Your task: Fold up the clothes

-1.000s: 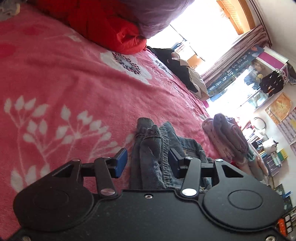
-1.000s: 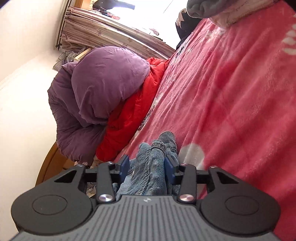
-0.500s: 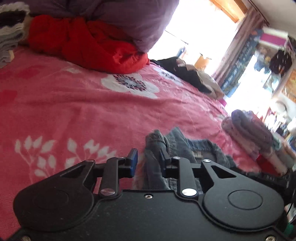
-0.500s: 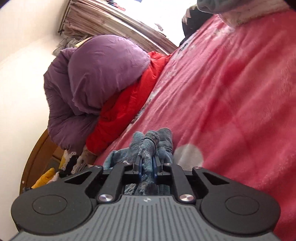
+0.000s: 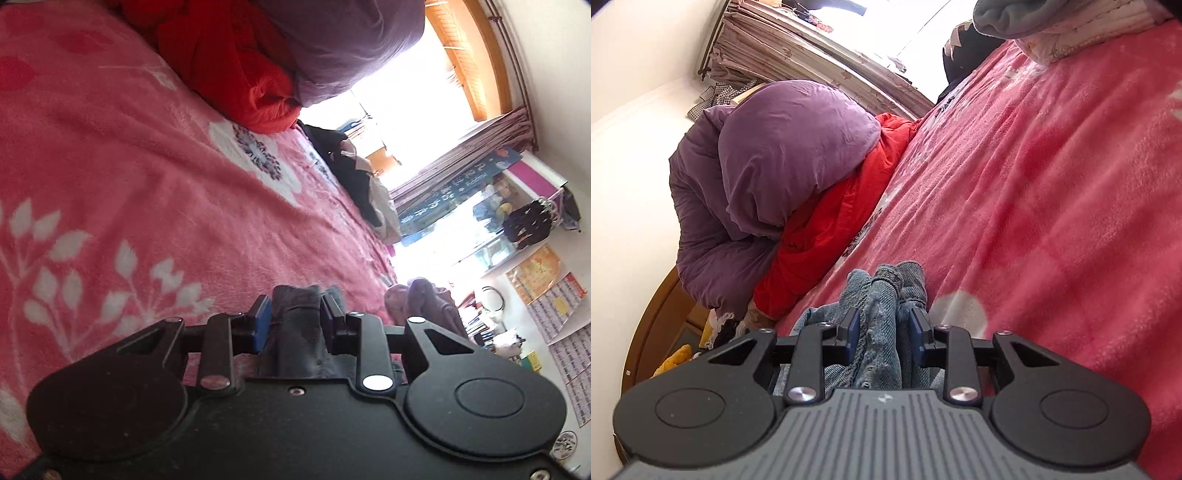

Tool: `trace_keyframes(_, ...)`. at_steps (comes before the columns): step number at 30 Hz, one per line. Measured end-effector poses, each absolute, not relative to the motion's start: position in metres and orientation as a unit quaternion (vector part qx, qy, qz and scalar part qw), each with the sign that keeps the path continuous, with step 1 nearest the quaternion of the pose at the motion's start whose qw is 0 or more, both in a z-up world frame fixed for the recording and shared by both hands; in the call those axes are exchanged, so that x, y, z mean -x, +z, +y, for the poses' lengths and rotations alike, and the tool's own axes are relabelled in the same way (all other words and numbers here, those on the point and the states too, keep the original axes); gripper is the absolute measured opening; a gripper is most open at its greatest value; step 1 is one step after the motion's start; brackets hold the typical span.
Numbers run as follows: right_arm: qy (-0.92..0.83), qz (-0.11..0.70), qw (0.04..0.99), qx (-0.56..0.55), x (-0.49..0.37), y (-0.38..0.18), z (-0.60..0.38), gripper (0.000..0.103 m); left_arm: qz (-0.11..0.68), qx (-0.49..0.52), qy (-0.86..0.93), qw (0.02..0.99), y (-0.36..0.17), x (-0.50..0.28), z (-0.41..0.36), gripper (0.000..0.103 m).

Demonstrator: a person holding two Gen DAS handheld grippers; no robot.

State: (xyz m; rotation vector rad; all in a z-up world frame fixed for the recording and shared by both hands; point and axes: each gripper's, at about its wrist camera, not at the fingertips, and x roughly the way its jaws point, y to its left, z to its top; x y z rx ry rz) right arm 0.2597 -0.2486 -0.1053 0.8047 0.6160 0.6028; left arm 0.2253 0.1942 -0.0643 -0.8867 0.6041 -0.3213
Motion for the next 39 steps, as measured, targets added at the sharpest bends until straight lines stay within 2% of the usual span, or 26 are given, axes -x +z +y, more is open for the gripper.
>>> trace_keyframes(2,0.283,0.292,0.830,-0.382,-0.260,-0.107,-0.249,0.031,0.295,0.418,-0.155,0.845,-0.068,-0.231,0.191,0.026)
trace_keyframes(4,0.281,0.293,0.829,-0.385,-0.260,-0.108,-0.249,0.031,0.297,0.412,-0.158,0.847,-0.069,-0.236,0.185,0.012)
trace_keyframes(6,0.280,0.293,0.828,-0.386,-0.259,-0.109,-0.249,0.031,0.294,0.419,-0.162,0.844,-0.066,-0.239,0.182,0.008)
trace_keyframes(11,0.281,0.293,0.828,-0.386,-0.259,-0.109,-0.248,0.031,0.303,0.500,-0.174,0.792,-0.073,-0.239,0.193,0.007)
trace_keyframes(13,0.282,0.293,0.828,-0.386,-0.260,-0.109,-0.249,0.031,0.320,0.465,-0.167,0.809,-0.069,-0.243,0.189,0.007)
trace_keyframes(14,0.282,0.293,0.828,-0.385,-0.260,-0.109,-0.249,0.032,0.323,0.460,-0.159,0.812,-0.068,-0.243,0.189,0.013)
trace_keyframes(15,0.282,0.293,0.829,-0.384,-0.260,-0.109,-0.248,0.032,0.321,0.457,-0.146,0.817,-0.067,-0.242,0.191,0.031)
trace_keyframes(16,0.282,0.293,0.829,-0.384,-0.260,-0.109,-0.249,0.032,0.311,0.453,-0.136,0.824,-0.064,-0.239,0.194,0.039)
trace_keyframes(17,0.281,0.292,0.830,-0.384,-0.260,-0.108,-0.249,0.032,0.297,0.451,-0.131,0.832,-0.061,-0.235,0.197,0.042)
trace_keyframes(21,0.271,0.282,0.835,-0.388,-0.258,-0.104,-0.253,0.038,0.260,0.402,-0.145,0.866,-0.041,-0.226,0.191,0.042)
trace_keyframes(23,0.260,0.273,0.842,-0.385,-0.256,-0.100,-0.256,0.044,0.268,0.371,-0.150,0.876,-0.041,-0.228,0.178,0.042)
trace_keyframes(24,0.260,0.268,0.846,-0.381,-0.256,-0.098,-0.256,0.044,0.274,0.356,-0.150,0.881,-0.043,-0.229,0.172,0.042)
trace_keyframes(25,0.261,0.263,0.849,-0.377,-0.257,-0.097,-0.257,0.044,0.284,0.346,-0.150,0.882,-0.047,-0.231,0.166,0.041)
trace_keyframes(27,0.263,0.258,0.850,-0.377,-0.258,-0.098,-0.257,0.043,0.302,0.345,-0.154,0.875,-0.057,-0.235,0.161,0.009)
trace_keyframes(29,0.268,0.263,0.844,-0.383,-0.262,-0.101,-0.256,0.040,0.306,0.391,-0.148,0.855,-0.068,-0.236,0.168,0.008)
trace_keyframes(30,0.273,0.267,0.839,-0.387,-0.264,-0.103,-0.256,0.035,0.309,0.425,-0.146,0.838,-0.074,-0.237,0.175,0.008)
trace_keyframes(31,0.280,0.276,0.833,-0.390,-0.266,-0.105,-0.255,0.017,0.312,0.438,-0.141,0.831,-0.077,-0.237,0.180,0.008)
trace_keyframes(32,0.286,0.285,0.826,-0.394,-0.269,-0.108,-0.254,0.013,0.313,0.431,-0.137,0.835,-0.078,-0.237,0.180,0.008)
trace_keyframes(34,0.288,0.300,0.808,-0.417,-0.274,-0.116,-0.255,0.013,0.316,0.428,-0.136,0.836,-0.077,-0.236,0.178,0.009)
trace_keyframes(35,0.285,0.306,0.801,-0.428,-0.276,-0.120,-0.257,0.013,0.318,0.420,-0.133,0.839,-0.074,-0.236,0.178,0.012)
trace_keyframes(36,0.286,0.308,0.795,-0.437,-0.278,-0.123,-0.259,0.013,0.320,0.410,-0.128,0.845,-0.071,-0.235,0.177,0.029)
trace_keyframes(38,0.283,0.306,0.793,-0.444,-0.275,-0.122,-0.261,0.017,0.300,0.357,-0.102,0.878,-0.058,-0.228,0.173,0.048)
trace_keyframes(39,0.278,0.299,0.801,-0.438,-0.272,-0.117,-0.261,0.018,0.286,0.328,-0.095,0.895,-0.050,-0.224,0.170,0.048)
